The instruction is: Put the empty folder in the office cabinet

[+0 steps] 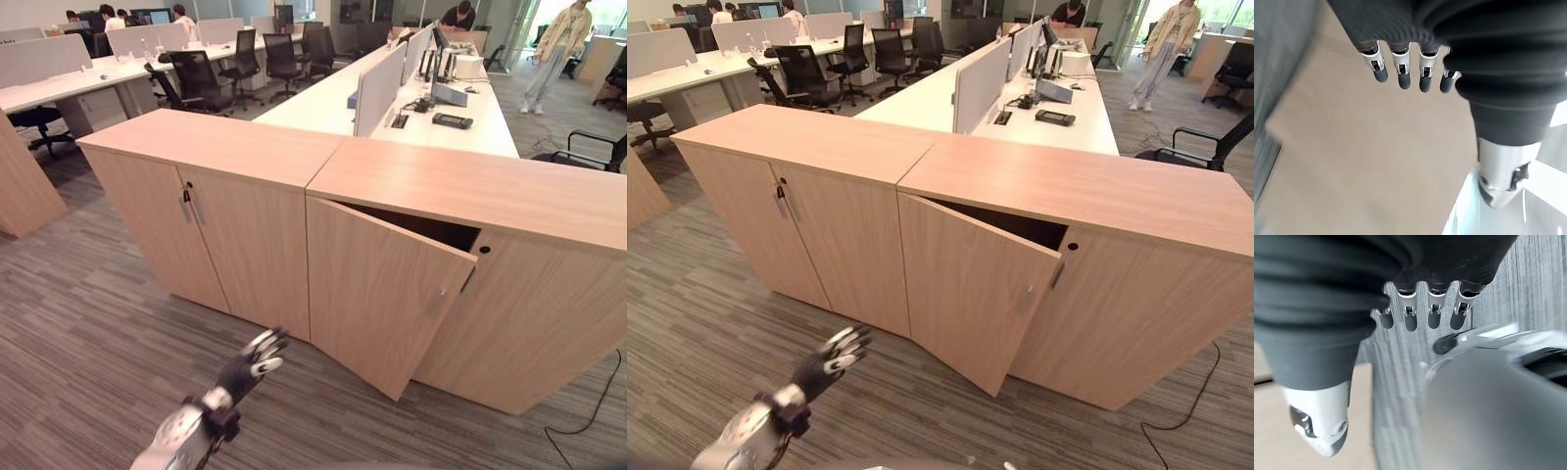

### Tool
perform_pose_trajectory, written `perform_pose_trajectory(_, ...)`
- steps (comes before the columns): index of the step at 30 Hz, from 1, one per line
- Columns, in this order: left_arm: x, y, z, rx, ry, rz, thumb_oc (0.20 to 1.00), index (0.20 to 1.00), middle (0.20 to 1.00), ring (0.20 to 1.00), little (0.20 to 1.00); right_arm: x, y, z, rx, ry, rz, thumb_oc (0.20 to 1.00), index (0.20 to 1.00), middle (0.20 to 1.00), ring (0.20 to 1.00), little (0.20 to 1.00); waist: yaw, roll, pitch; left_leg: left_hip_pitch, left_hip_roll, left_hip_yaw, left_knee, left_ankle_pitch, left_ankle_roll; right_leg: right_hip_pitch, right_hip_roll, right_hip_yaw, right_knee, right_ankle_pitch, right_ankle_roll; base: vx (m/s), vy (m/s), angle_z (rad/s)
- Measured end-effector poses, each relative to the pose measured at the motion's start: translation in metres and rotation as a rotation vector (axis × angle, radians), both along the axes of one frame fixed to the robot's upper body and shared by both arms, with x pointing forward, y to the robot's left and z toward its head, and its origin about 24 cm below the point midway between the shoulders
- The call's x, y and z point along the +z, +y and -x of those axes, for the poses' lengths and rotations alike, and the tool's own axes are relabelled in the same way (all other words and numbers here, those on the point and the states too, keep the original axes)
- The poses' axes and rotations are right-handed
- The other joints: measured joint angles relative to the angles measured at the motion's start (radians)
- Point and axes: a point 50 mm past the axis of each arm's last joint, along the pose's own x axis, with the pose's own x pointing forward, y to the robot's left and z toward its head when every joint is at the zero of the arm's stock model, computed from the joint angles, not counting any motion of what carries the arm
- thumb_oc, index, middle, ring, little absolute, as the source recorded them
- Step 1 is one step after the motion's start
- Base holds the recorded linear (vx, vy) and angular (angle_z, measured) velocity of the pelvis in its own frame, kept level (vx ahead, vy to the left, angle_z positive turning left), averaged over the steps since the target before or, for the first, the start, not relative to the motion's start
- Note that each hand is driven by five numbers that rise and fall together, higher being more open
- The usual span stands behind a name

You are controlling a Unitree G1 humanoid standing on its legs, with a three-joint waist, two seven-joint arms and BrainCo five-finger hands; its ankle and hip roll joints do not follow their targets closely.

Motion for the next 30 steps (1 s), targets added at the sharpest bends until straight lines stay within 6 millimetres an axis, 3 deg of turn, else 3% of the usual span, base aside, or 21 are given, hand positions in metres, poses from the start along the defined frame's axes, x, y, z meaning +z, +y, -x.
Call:
perform_pose_trajectory(4, -0.041, 0.023, 0.054, -0.039, 0.376, -0.208, 1.0, 1.0, 1.0, 1.0, 1.0, 0.0, 0.001, -0.002, 0.004, -0.013, 0.004, 1.0, 1.0, 1.0, 1.0, 1.0, -0.001, -0.01, -0.004, -0.014, 0.001, -0.015, 0.002, 0.007, 0.002, -0.005, 0.0, -0.015, 0.0, 0.0, -0.001, -0.02, -0.007, 0.12)
perform_pose_trajectory(6, -0.054, 0.029, 0.063, -0.039, 0.513, -0.294, 1.0, 1.0, 1.0, 1.0, 1.0, 0.0, 0.0, -0.003, 0.01, -0.01, 0.014, 1.0, 1.0, 1.0, 1.0, 1.0, -0.004, -0.012, -0.005, -0.017, 0.001, -0.018, 0.001, 0.008, 0.001, -0.006, -0.001, -0.02, 0.0, -0.001, -0.001, -0.02, -0.007, 0.05)
perform_pose_trajectory(9, -0.058, 0.031, 0.066, -0.028, 0.561, -0.33, 1.0, 1.0, 1.0, 1.0, 1.0, 0.0, 0.0, 0.0, 0.011, -0.001, 0.026, 1.0, 1.0, 1.0, 1.0, 1.0, -0.014, -0.009, -0.007, -0.023, 0.002, -0.018, 0.0, 0.008, 0.001, -0.011, 0.0, -0.022, 0.0, -0.001, -0.001, 0.0, 0.0, 0.0)
perform_pose_trajectory(13, -0.067, 0.017, 0.087, -0.036, 0.719, -0.335, 1.0, 1.0, 1.0, 1.0, 1.0, 0.0, 0.002, -0.002, 0.078, 0.013, 0.036, 1.0, 1.0, 1.0, 1.0, 1.0, -0.036, 0.007, -0.019, -0.026, 0.004, -0.02, 0.009, 0.009, 0.002, -0.015, 0.002, -0.025, 0.0, -0.002, -0.003, 0.0, 0.0, 0.0)
perform_pose_trajectory(17, -0.071, 0.0, 0.093, -0.123, 0.737, -0.326, 1.0, 1.0, 1.0, 1.0, 1.0, -0.001, 0.005, -0.006, 0.092, 0.003, 0.033, 1.0, 1.0, 1.0, 1.0, 1.0, -0.031, 0.012, -0.021, -0.03, 0.004, -0.026, 0.009, 0.009, 0.002, -0.016, 0.002, -0.028, 0.0, -0.002, -0.005, 0.0, -0.003, 0.05)
perform_pose_trajectory(21, -0.072, -0.004, 0.096, -0.181, 0.745, -0.352, 1.0, 1.0, 1.0, 1.0, 1.0, 0.0, 0.004, -0.014, 0.105, -0.015, 0.04, 1.0, 1.0, 1.0, 1.0, 1.0, -0.027, 0.016, -0.021, -0.033, 0.004, -0.033, 0.009, 0.009, 0.002, -0.016, 0.003, -0.035, 0.0, -0.004, -0.006, 0.0, -0.007, 0.04)
perform_pose_trajectory(30, -0.07, -0.005, 0.067, -0.383, 0.649, -0.442, 1.0, 1.0, 1.0, 1.0, 1.0, 0.001, 0.0, -0.014, 0.146, -0.01, 0.061, 1.0, 1.0, 1.0, 1.0, 1.0, -0.031, 0.023, -0.019, -0.034, 0.005, -0.035, 0.009, 0.009, 0.002, -0.016, 0.003, -0.036, 0.0, -0.007, -0.007, 0.0, 0.0, 0.0)
